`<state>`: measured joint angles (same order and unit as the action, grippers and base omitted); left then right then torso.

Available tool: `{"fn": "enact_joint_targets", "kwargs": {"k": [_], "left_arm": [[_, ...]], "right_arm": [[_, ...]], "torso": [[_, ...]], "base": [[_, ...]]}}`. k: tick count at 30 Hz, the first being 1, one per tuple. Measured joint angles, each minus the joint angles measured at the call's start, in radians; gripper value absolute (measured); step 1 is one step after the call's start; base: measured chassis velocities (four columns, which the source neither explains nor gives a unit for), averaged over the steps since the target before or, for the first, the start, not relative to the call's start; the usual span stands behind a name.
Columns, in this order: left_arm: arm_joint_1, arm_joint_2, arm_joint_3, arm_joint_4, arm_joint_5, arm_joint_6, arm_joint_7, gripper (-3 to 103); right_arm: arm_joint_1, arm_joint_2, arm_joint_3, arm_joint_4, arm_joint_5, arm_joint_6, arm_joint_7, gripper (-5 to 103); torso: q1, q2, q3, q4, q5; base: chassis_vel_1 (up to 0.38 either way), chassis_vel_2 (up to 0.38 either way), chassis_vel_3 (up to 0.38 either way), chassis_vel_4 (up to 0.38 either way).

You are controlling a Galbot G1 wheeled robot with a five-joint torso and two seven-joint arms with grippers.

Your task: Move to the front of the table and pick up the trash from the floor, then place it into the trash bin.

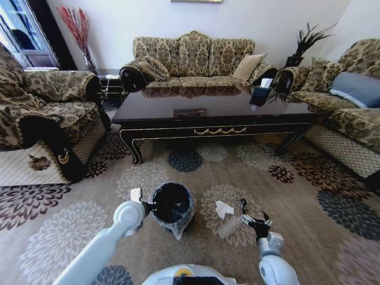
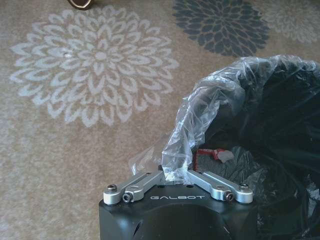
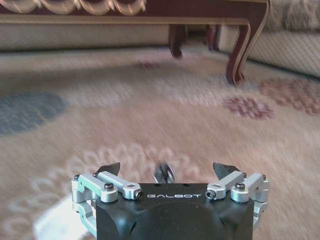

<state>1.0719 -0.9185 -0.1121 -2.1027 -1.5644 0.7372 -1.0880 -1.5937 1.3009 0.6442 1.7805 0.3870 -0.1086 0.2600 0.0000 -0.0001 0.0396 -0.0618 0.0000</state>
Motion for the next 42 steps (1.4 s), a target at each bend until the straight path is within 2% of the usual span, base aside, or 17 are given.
{"fn": "enact_joint_targets", "kwargs": {"k": [8, 13, 18, 31, 32, 34, 36, 39, 40, 42], "left_arm": [[0.014, 0.036, -0.014, 0.006, -0.034, 0.001, -0.02, 0], [0.016, 0.03, -0.014, 0.012, -0.035, 0.0, -0.02, 0], [0.016, 0.021, -0.013, 0.015, -0.032, 0.0, -0.02, 0], [0.039, 0.016, -0.033, 0.015, -0.021, -0.001, -0.021, 0], [0.039, 0.016, -0.033, 0.015, -0.021, -0.001, -0.021, 0], [0.039, 0.017, -0.036, 0.014, -0.021, -0.001, -0.02, 0], [0.039, 0.017, -0.037, 0.014, -0.021, -0.001, -0.02, 0], [0.045, 0.021, -0.048, 0.009, -0.022, -0.001, -0.02, 0], [0.045, 0.021, -0.048, 0.009, -0.022, -0.001, -0.02, 0], [0.049, 0.023, -0.057, 0.007, -0.023, -0.001, -0.02, 0]], "right_arm": [[0.102, -0.014, -0.004, -0.192, 0.036, -0.032, 0.039, 100], [0.14, -0.016, -0.004, -0.274, 0.048, -0.039, 0.053, 100], [0.177, -0.016, -0.003, -0.321, 0.114, -0.077, 0.079, 100], [0.236, -0.017, 0.005, -0.431, 0.099, -0.065, 0.078, 100], [0.239, -0.017, 0.005, -0.438, 0.099, -0.064, 0.077, 103], [0.253, -0.017, 0.007, -0.465, 0.099, -0.063, 0.077, 95], [0.26, -0.015, 0.009, -0.482, 0.099, -0.063, 0.078, 95], [0.269, -0.011, 0.016, -0.517, 0.1, -0.061, 0.082, 84], [0.269, -0.011, 0.016, -0.517, 0.1, -0.061, 0.082, 84], [0.269, -0.012, 0.017, -0.527, 0.102, -0.058, 0.083, 73]], "torso": [[0.0, 0.0, 0.0, 0.0, 0.0001], [0.0, 0.0, 0.0, -0.0002, 0.0001], [0.0, 0.0, 0.0, -0.0001, -0.0001], [0.0, 0.0, 0.0, -0.0001, 0.0], [0.0, 0.0, 0.0, -0.0001, 0.0], [0.0, 0.0, 0.0, 0.0, 0.0], [0.0, 0.0, 0.0, 0.0, 0.0001], [0.0, 0.0, 0.0, -0.0001, 0.0001], [0.0, 0.0, 0.0, -0.0001, 0.0001], [0.0, 0.0, 0.0, -0.0001, 0.0001]], "base": [[0.0, 0.0, 0.0, 0.0], [0.0, 0.0, 0.0, 0.0], [0.0, 0.0, 0.0, 0.0], [0.0, 0.0, 0.0, 0.0], [0.0, 0.0, 0.0, 0.0], [0.0, 0.0, 0.0, 0.0], [0.0, 0.0, 0.0, 0.0], [0.0, 0.0, 0.0, 0.0], [0.0, 0.0, 0.0, 0.0], [0.0, 0.0, 0.0, 0.0]]}}
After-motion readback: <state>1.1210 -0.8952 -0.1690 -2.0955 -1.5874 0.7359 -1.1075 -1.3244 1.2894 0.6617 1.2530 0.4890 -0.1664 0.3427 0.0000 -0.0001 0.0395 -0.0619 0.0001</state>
